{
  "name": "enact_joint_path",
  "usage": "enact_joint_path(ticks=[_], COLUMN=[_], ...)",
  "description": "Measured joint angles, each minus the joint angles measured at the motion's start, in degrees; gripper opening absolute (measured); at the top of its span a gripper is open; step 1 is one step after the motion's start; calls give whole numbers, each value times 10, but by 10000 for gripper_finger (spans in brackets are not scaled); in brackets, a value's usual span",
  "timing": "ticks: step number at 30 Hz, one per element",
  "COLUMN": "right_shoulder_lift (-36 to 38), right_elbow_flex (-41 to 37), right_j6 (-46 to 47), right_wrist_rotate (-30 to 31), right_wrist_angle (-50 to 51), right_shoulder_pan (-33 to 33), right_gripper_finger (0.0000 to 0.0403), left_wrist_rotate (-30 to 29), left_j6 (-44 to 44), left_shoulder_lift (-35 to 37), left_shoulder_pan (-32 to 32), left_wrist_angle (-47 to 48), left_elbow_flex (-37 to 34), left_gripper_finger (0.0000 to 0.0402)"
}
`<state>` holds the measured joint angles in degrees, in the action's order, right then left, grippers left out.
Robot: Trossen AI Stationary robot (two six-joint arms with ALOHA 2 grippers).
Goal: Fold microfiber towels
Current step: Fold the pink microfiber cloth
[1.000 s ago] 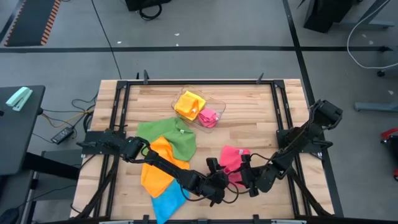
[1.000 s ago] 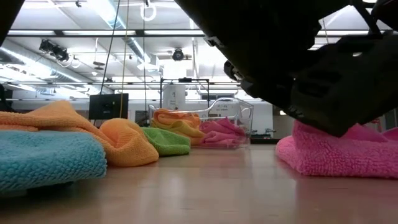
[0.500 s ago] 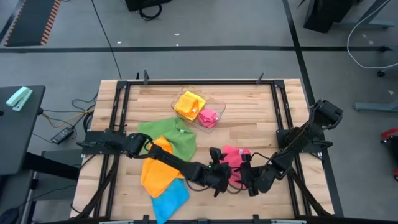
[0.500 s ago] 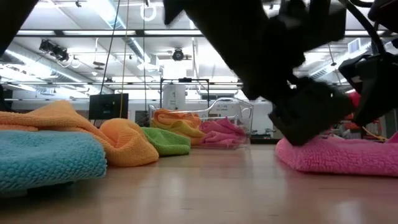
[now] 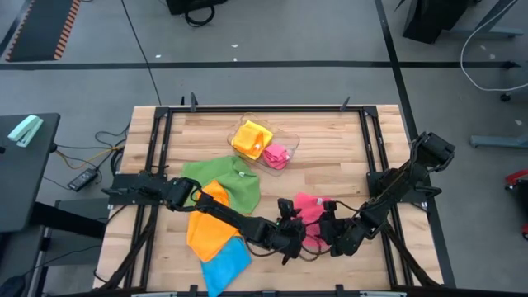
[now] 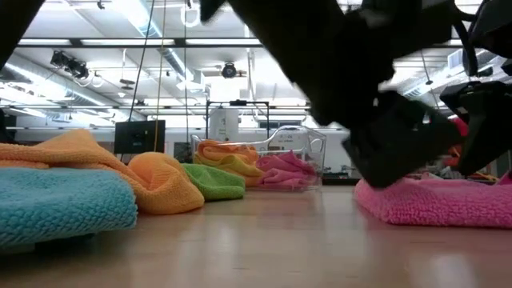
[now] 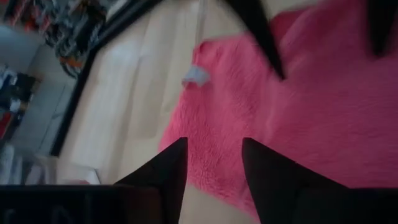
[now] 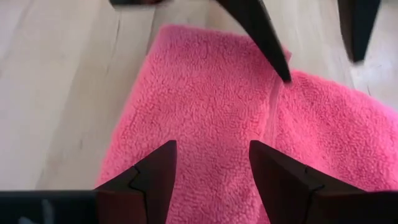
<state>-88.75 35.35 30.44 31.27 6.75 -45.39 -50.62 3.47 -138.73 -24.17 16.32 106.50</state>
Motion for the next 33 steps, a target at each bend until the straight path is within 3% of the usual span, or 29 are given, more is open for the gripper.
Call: enact_joint_path(ticks=[7, 15, 21, 27, 33], right_shoulder_lift=[0, 0, 5, 69, 165], right_elbow_flex=[33, 97, 105, 80, 31], right_j6=[2, 13, 83, 116, 127], right_wrist_rotate=[-23, -31, -41, -65, -78], right_wrist_angle=[68, 256, 396, 405, 388], right_shoulder_pan=[0, -18, -29, -3, 73], right_gripper_finger=[211, 211, 211, 211, 211], left_wrist_rotate=[-2, -1, -1, -1, -1], left_j6=[26, 32, -8, -70, -106], left_shoulder_lift=[16, 22, 21, 21, 21], left_shoulder_pan=[-24, -43, -43, -51, -70], left_wrist_angle=[0, 19, 85, 148, 182], left_elbow_flex=[0, 1, 1, 1, 1], left_gripper_finger=[141, 124, 117, 118, 110])
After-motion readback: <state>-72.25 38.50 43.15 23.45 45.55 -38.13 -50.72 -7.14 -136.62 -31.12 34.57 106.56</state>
